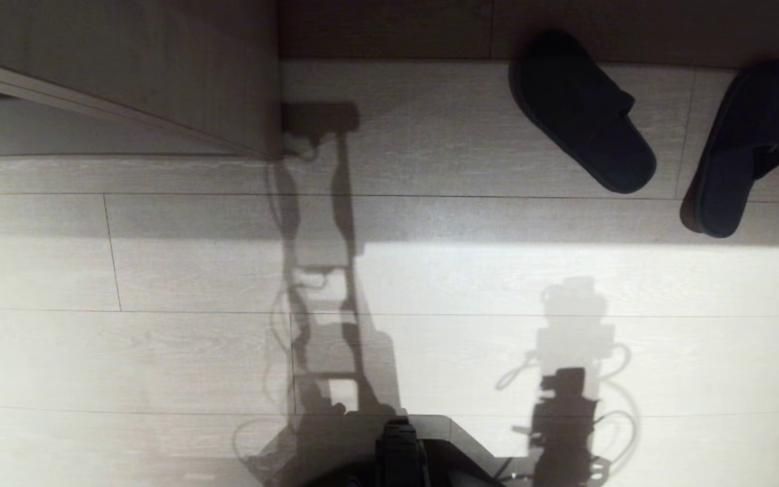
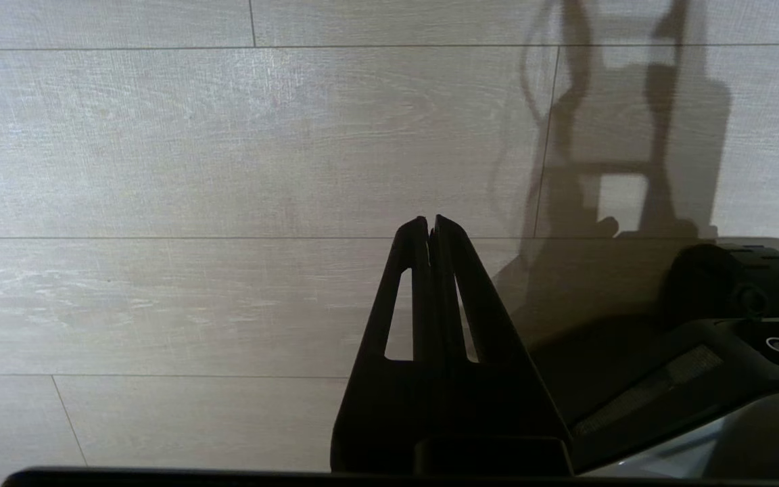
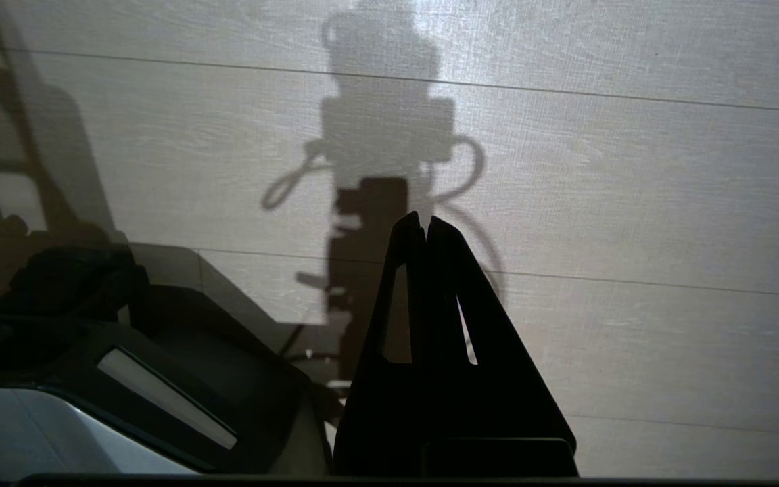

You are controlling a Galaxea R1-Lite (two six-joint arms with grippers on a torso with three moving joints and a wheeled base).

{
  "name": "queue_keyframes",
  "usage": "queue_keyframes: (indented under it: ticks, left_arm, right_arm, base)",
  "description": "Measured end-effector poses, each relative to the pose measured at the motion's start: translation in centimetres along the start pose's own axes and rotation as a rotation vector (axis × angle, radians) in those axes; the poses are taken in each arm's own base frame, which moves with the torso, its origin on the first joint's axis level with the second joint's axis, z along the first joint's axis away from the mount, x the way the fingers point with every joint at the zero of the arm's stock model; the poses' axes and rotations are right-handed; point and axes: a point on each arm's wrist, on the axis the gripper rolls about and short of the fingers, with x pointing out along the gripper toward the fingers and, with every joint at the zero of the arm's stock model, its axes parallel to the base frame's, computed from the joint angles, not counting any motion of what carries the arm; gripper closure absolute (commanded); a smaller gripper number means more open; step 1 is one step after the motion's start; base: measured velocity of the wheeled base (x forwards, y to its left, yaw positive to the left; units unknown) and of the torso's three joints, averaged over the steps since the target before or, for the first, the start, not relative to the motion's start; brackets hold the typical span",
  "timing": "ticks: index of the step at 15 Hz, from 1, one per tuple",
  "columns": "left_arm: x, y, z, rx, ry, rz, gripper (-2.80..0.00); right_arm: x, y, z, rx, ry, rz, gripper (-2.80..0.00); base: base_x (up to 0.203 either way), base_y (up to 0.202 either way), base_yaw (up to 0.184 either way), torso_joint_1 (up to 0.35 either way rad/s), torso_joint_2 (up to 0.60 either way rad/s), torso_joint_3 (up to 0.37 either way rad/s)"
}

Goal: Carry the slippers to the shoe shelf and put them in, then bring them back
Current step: Pick up the slippers on the floor

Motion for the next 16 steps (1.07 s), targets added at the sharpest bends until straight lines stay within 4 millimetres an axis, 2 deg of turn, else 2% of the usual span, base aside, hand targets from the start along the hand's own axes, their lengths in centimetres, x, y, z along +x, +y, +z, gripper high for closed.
queue_keyframes:
  ticks: [10, 14, 16]
  left_arm:
    - [0.0, 0.0, 0.0, 0.000, 0.000, 0.000, 0.00]
    - [0.0, 0.0, 0.0, 0.000, 0.000, 0.000, 0.00]
    - [0.0, 0.0, 0.0, -0.001, 0.000, 0.000, 0.00]
  right_arm:
    - [0.0, 0.0, 0.2, -0.014, -0.005, 0.002, 0.00]
    - [-0.9, 0.0, 3.6, -0.015, -0.088, 0.024, 0.00]
    - [-0.4, 0.0, 5.9, -0.013, -0.107, 0.023, 0.00]
  base:
    - [0.000, 0.000, 0.000, 0.000, 0.00, 0.000]
    - [0.000, 0.000, 0.000, 0.000, 0.00, 0.000]
    - [0.000, 0.000, 0.000, 0.000, 0.00, 0.000]
